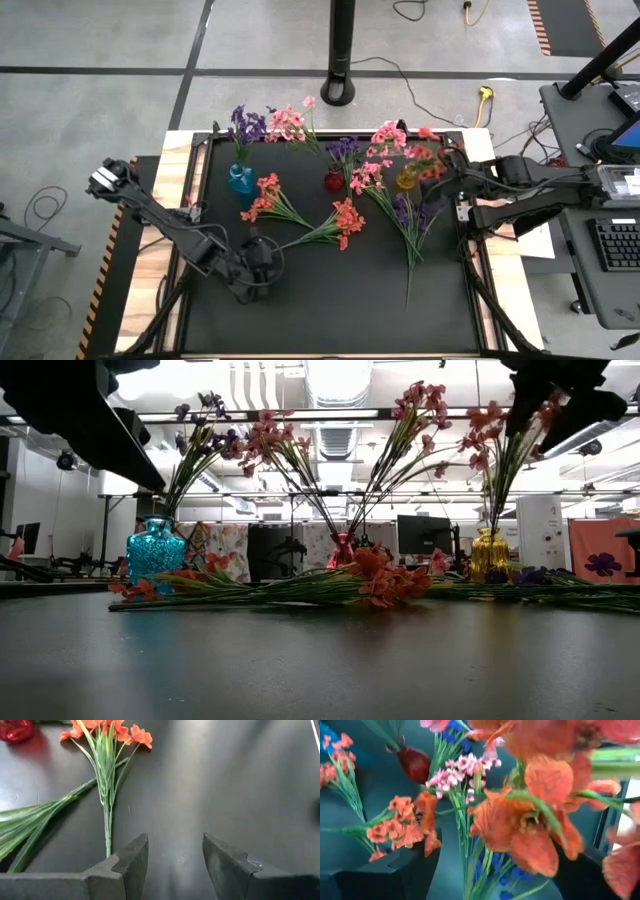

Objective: Sort flowers into vase by color
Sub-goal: Put the bottom left orange flower into the yellow vase, then put the right orange flower into the yellow vase

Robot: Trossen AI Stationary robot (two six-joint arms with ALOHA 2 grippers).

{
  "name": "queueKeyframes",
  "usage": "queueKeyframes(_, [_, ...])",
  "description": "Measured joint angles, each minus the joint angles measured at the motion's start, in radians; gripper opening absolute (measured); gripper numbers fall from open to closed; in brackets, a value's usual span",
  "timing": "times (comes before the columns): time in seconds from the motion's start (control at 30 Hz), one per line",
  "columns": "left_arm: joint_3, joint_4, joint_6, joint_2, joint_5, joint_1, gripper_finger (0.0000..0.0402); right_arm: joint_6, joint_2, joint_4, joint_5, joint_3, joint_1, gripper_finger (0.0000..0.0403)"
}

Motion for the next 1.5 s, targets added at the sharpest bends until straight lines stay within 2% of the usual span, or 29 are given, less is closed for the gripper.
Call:
queueKeyframes(0.17, [0.0, 0.004, -0.033, 0.018, 0.0, 0.0, 0.017, 0.0, 0.008, -0.012, -0.061, -0.004, 0.001, 0.0325])
queueKeyframes(0.5, [0.0, 0.003, -0.031, 0.03, -0.006, 0.0, 0.0171, -0.008, 0.011, -0.071, -0.042, 0.065, 0.002, 0.0325])
queueKeyframes(0.7, [0.0, 0.003, -0.03, 0.03, -0.109, 0.0, 0.0171, -0.052, 0.014, -0.084, -0.042, 0.148, 0.002, 0.0325])
queueKeyframes(0.93, [0.0, 0.001, -0.022, 0.04, -0.142, 0.001, 0.0171, -0.098, 0.013, -0.084, -0.042, 0.236, 0.002, 0.0325])
queueKeyframes(1.03, [0.0, 0.004, -0.023, 0.07, -0.155, 0.006, 0.0171, -0.114, 0.015, -0.083, -0.05, 0.261, 0.002, 0.0325])
queueKeyframes(1.23, [0.0, 0.016, -0.022, 0.17, -0.165, 0.037, 0.0171, -0.139, 0.031, -0.083, -0.163, 0.288, 0.002, 0.0325])
queueKeyframes(1.5, [0.0, 0.068, 0.001, 0.31, -0.135, 0.131, 0.0171, -0.143, 0.055, -0.08, -0.237, 0.291, 0.002, 0.0325])
